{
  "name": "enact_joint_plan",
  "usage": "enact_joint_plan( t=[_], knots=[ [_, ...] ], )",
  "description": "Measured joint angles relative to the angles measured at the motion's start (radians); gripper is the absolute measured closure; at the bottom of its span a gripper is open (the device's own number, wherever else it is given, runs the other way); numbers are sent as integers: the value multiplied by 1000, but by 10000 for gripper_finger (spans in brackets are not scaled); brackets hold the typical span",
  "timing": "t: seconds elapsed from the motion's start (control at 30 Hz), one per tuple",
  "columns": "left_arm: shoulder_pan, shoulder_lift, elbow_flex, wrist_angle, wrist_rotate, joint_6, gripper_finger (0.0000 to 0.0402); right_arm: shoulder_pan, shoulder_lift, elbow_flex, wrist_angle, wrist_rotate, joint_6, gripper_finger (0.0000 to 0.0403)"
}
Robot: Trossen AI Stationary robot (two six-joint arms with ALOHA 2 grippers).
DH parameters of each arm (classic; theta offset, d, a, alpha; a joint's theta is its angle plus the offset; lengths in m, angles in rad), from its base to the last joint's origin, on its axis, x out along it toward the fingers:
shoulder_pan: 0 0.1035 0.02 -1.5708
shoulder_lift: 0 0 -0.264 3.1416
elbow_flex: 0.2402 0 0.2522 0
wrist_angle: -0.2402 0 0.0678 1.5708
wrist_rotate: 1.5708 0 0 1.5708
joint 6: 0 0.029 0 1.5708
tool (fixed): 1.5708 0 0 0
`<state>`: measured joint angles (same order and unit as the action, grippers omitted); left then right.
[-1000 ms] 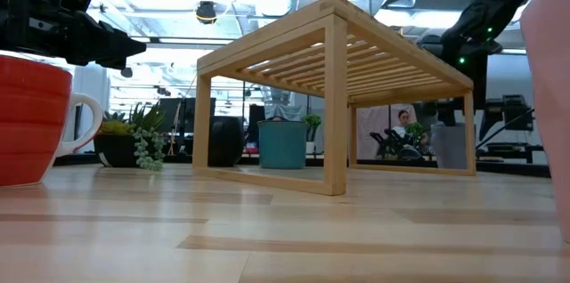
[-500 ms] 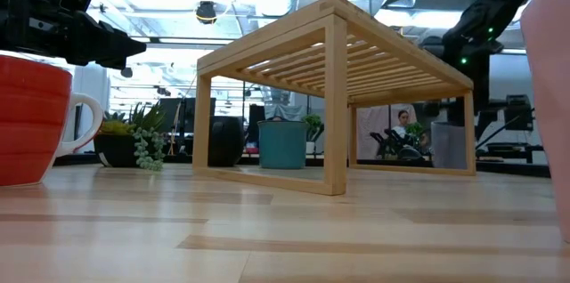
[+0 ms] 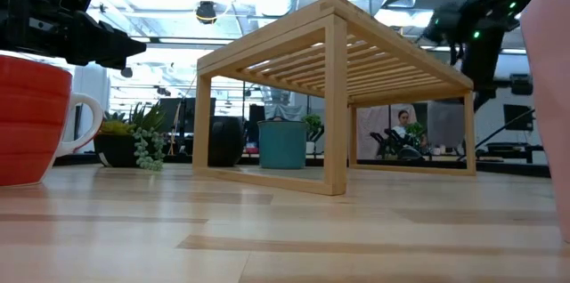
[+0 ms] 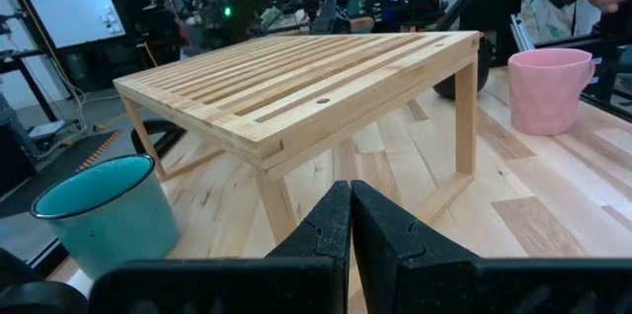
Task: Place coffee mugs
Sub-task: Put the violet mug on the shelf
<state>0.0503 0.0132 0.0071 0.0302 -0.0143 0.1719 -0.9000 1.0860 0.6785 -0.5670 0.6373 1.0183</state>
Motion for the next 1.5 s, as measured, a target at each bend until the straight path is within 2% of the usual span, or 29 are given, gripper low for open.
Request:
enact_joint_plan(
  t=[0.13, 0.3, 0.4, 0.5, 0.6, 0.67, 0.9, 1.0, 1.2, 1.5],
  knots=[
    [0, 0, 0, 0, 0, 0, 401, 29, -123, 5, 54, 23, -66, 355],
    [0, 0, 0, 0, 1, 0, 401, 90, -240, 74, 81, 29, -173, 355],
    [0, 0, 0, 0, 1, 0, 401, 148, -269, 143, 83, 26, -244, 355],
    [0, 0, 0, 0, 1, 0, 401, 224, -257, 222, 81, -51, -363, 355],
    [0, 0, 0, 0, 2, 0, 401, 309, -206, 312, 55, -169, -444, 355],
    [0, 0, 0, 0, 2, 0, 401, 369, -154, 379, 12, -208, -481, 355],
    [0, 0, 0, 0, 2, 0, 401, 484, 83, 651, -255, -227, -530, 355],
    [0, 0, 0, 0, 2, 0, 401, 493, 184, 731, -340, -225, -532, 355],
    [0, 0, 0, 0, 2, 0, 401, 471, 322, 813, -372, -225, -557, 355],
    [0, 0, 0, 0, 2, 0, 401, 414, 398, 843, -422, -275, -556, 355]
  ],
)
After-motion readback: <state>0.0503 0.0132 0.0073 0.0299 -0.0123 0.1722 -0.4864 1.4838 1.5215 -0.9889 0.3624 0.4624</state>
